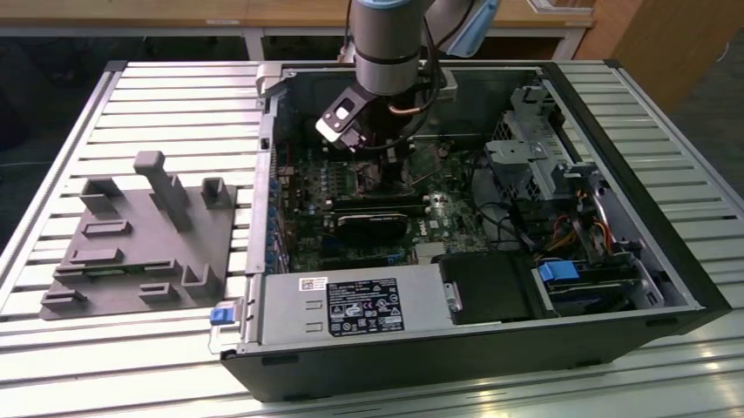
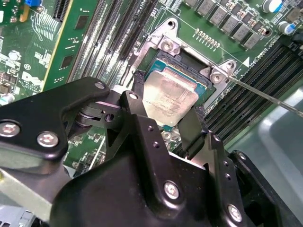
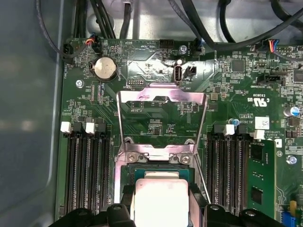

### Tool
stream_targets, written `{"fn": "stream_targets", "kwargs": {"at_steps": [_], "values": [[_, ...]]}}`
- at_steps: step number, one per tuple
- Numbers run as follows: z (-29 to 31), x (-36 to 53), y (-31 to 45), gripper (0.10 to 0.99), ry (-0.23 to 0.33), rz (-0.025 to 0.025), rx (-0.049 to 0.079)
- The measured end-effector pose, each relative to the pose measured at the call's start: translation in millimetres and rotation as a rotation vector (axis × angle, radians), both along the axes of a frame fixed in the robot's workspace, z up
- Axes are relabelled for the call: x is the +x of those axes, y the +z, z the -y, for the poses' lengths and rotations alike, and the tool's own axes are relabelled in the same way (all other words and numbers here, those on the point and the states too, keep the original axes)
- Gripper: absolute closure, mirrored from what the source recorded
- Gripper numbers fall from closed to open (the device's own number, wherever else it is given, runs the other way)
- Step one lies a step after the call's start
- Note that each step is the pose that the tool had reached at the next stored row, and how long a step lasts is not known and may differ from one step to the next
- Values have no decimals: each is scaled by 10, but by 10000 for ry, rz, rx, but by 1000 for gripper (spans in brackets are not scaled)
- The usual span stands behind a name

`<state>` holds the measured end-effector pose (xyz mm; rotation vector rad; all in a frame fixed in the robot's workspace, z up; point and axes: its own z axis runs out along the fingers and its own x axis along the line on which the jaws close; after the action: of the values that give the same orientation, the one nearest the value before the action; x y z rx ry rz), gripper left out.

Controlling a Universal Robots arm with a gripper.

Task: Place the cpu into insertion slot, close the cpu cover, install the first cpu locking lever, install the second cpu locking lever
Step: 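Place the cpu into insertion slot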

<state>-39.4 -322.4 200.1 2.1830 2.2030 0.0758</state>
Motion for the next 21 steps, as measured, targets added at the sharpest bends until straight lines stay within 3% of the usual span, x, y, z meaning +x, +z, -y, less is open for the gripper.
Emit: {"fn": "stream_targets", "kwargs": {"at_steps": [8,17,21], "values": [[-23,0,-56,549,2,-1,-1],[-24,0,-59,549,1,0,0],[-24,0,-60,475,0,0,1]]}}
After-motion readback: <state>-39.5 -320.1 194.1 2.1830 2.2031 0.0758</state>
